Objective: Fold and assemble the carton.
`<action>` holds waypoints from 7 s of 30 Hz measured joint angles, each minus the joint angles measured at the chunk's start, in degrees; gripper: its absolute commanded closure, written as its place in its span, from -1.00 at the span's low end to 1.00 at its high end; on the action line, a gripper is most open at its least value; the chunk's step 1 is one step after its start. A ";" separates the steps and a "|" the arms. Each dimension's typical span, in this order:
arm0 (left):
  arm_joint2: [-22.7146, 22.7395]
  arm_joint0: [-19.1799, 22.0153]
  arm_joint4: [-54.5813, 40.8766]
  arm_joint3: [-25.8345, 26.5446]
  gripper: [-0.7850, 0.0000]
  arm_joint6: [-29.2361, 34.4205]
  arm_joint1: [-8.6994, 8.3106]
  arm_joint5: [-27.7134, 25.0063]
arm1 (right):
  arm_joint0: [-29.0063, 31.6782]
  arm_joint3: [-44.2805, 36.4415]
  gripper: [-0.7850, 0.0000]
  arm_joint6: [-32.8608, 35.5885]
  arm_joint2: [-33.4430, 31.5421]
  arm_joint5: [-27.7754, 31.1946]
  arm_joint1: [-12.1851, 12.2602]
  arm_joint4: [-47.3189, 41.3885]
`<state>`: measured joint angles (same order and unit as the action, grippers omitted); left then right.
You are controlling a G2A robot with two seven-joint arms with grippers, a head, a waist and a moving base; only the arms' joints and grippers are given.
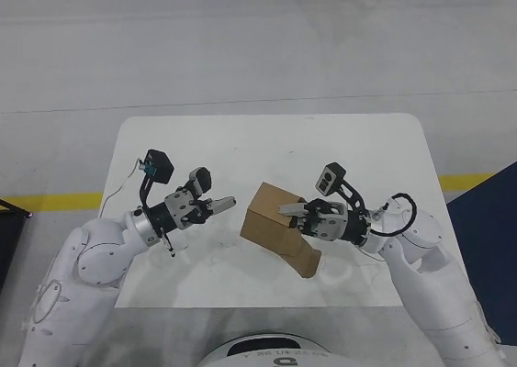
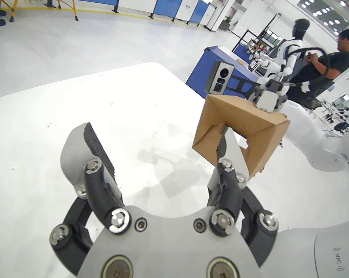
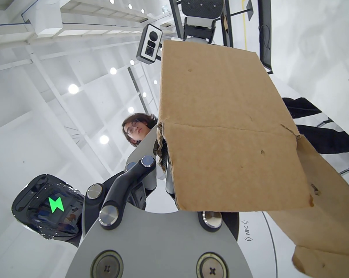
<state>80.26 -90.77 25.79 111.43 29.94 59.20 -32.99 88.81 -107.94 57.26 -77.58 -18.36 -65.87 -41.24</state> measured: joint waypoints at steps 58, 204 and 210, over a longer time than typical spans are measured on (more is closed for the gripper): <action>-8.89 3.94 4.14 -1.10 -1.00 -6.01 0.66 -1.21 | -1.26 3.72 1.00 -6.42 1.98 0.78 1.29 -5.03; -13.62 3.98 29.19 1.66 -0.69 -16.88 3.37 14.59 | -4.09 6.58 1.00 -14.40 3.52 4.33 1.90 -7.80; -12.81 3.50 29.35 2.05 -1.00 -17.05 3.34 14.54 | -3.43 6.09 1.00 -14.51 3.10 4.80 1.95 -8.09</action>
<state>67.45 -87.26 55.14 113.48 12.88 62.54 -18.45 85.38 -101.85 42.74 -74.48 -13.56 -63.92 -49.33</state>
